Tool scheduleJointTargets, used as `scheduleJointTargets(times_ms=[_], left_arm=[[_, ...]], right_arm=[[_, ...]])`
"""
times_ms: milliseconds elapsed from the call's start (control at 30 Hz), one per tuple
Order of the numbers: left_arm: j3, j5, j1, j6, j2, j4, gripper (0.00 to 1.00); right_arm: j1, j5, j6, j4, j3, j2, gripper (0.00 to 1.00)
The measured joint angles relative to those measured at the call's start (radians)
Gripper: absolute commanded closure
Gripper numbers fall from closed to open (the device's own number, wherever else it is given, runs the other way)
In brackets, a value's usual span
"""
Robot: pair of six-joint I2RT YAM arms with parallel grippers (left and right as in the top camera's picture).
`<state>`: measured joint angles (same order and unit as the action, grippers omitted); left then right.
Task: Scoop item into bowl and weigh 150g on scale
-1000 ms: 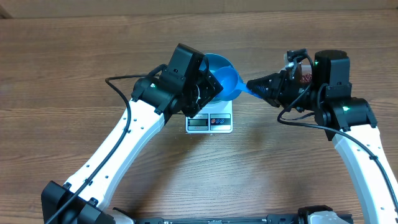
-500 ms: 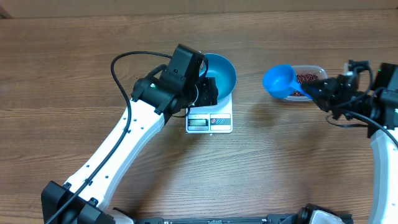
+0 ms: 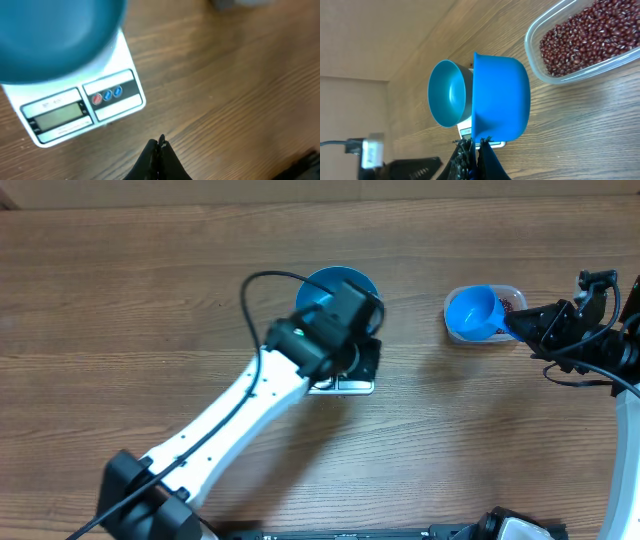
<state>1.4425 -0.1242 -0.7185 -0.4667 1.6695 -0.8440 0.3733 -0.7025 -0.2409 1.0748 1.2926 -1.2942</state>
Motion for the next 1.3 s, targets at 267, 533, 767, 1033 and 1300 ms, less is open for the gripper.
scheduleJointTargets(times_ms=[267,533,767,1033,1300], left_arm=[[0.000,0.195,-0.113,0.006,0.122,-0.010,0.96],[0.000,0.379,-0.113,0.025,0.262,-0.013,0.96],[0.000,0.512,-0.126,0.079,0.267,-0.013,0.96],[0.000,0.676,-0.224,0.135,0.267,0.026,0.96],[-0.006,0.706,-0.222,0.182,0.267,0.060,0.96]], right_arm=[[0.000,0.010,0.006,0.001,0.000,0.000,0.96],[0.000,0.012,0.006,0.010,0.000,0.000,0.96],[0.000,0.015,0.006,0.010,0.000,0.000,0.96],[0.000,0.027,0.006,0.016,0.000,0.000,0.96],[0.000,0.029,0.006,0.021,0.000,0.000,0.96]])
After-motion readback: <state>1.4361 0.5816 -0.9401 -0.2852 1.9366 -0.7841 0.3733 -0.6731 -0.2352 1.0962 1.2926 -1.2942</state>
